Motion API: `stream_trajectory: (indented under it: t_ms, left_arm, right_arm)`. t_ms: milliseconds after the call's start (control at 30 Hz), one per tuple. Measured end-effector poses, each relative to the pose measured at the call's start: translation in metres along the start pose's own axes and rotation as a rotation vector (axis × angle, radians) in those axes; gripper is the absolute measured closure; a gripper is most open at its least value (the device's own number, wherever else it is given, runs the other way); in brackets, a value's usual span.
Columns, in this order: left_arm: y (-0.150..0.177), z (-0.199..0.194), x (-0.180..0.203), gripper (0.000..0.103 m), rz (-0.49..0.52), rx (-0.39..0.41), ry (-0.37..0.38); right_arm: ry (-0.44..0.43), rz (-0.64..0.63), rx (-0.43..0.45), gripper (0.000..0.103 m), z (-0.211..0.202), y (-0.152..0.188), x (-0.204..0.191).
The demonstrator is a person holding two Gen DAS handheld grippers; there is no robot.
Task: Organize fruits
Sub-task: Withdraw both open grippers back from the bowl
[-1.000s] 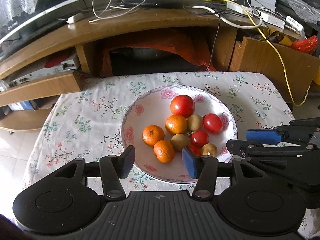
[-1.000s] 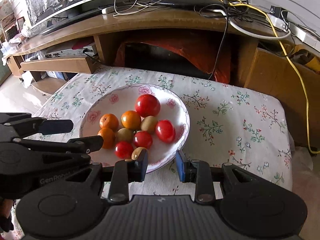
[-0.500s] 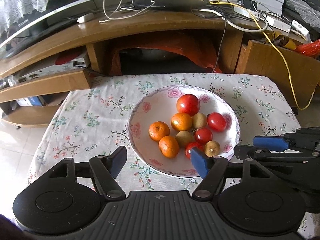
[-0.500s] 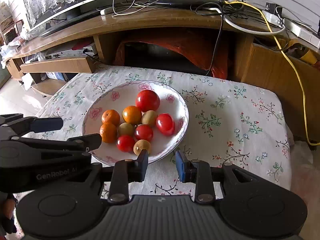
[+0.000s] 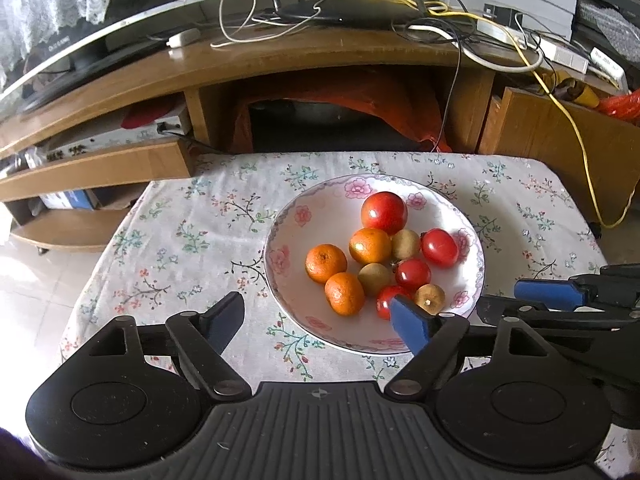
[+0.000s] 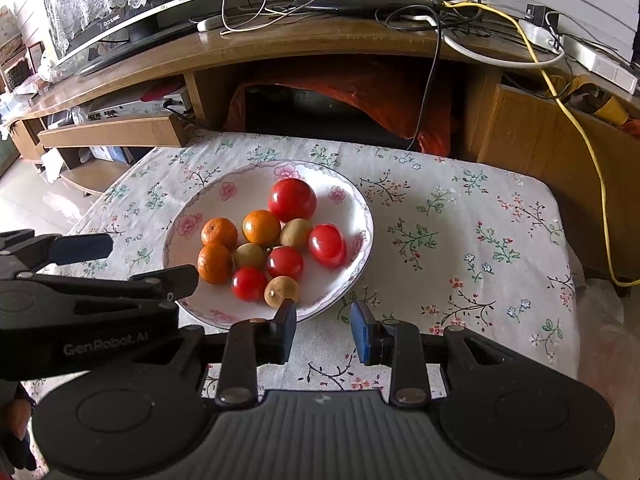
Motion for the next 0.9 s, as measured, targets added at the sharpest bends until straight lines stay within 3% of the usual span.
stream_trajectory:
  t_ms: [100, 500, 567, 600, 900]
  left_arm:
    - [0.001, -0.001, -0.001, 0.010, -0.005, 0.003, -0.025]
    - [0.006, -0.012, 0.005, 0.009, 0.017, 0.033, -0.064]
    - [0.006, -0.014, 0.006, 0.000, 0.031, 0.037, -0.107]
    - [0.006, -0.015, 0.006, 0.000, 0.040, 0.039, -0.130]
    - [0.010, -0.025, 0.006, 0.001, 0.006, 0.059, -0.078]
  right_arm:
    - [-0.001, 0.002, 0.002, 0.072, -0.002, 0.001, 0.000]
    - [0.000, 0.008, 0.003, 0.072, -0.008, 0.005, 0.001]
    - [0.007, 0.007, 0.004, 0.072, -0.010, 0.007, 0.002]
    - [-0.003, 0.012, 0.004, 0.072, -0.011, 0.009, 0.002]
    - [0.001, 0.032, 0.023, 0.072, -0.025, 0.013, 0.005]
Point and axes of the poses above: each gripper's, at about its wrist camera, not at the fingertips, and z roughly the way its jaws point, x to its right, y to its underside, the point moved 3 cm from there along z, roughly the way its jaws point, and after that the axes turned 2 degrees about x, right-handed, at the moved point
